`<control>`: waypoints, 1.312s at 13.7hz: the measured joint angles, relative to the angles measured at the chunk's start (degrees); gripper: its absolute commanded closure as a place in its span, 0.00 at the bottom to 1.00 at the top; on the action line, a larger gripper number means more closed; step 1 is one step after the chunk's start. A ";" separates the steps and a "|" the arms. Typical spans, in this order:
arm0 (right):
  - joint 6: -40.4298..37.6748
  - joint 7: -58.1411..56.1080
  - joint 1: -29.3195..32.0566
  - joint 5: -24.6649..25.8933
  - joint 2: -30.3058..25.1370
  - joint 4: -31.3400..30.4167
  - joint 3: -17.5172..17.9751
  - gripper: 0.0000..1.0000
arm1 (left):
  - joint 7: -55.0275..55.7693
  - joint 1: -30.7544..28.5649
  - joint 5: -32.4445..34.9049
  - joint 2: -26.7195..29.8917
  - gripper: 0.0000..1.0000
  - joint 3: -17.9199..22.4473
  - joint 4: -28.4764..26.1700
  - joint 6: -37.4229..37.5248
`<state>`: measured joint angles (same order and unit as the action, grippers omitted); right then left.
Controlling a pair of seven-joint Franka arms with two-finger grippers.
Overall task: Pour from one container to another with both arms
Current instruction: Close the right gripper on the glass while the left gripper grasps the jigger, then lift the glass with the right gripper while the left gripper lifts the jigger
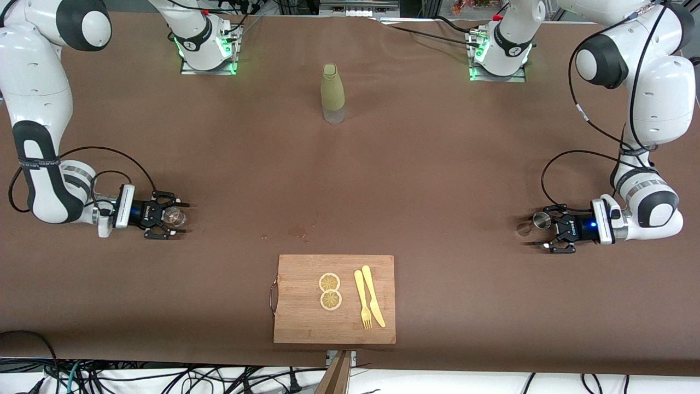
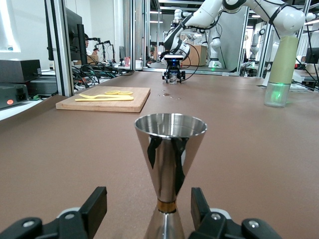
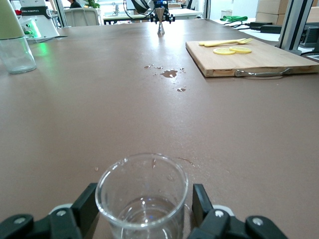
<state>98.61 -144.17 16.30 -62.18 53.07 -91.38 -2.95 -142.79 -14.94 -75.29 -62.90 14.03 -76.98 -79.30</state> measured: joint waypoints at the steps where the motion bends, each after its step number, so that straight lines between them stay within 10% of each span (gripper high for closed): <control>1: -0.03 -0.33 0.00 -0.20 0.02 0.00 0.00 0.35 | -0.05 0.00 0.00 0.00 0.35 0.03 0.00 0.15; 18: -0.52 -2.54 -0.06 -4.57 1.19 0.11 -0.12 0.73 | -0.27 0.00 0.00 -0.21 0.71 0.56 0.00 0.87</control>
<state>98.10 -146.72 16.25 -66.75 54.26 -91.27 -3.08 -143.06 -14.94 -75.29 -63.11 14.58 -76.99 -78.42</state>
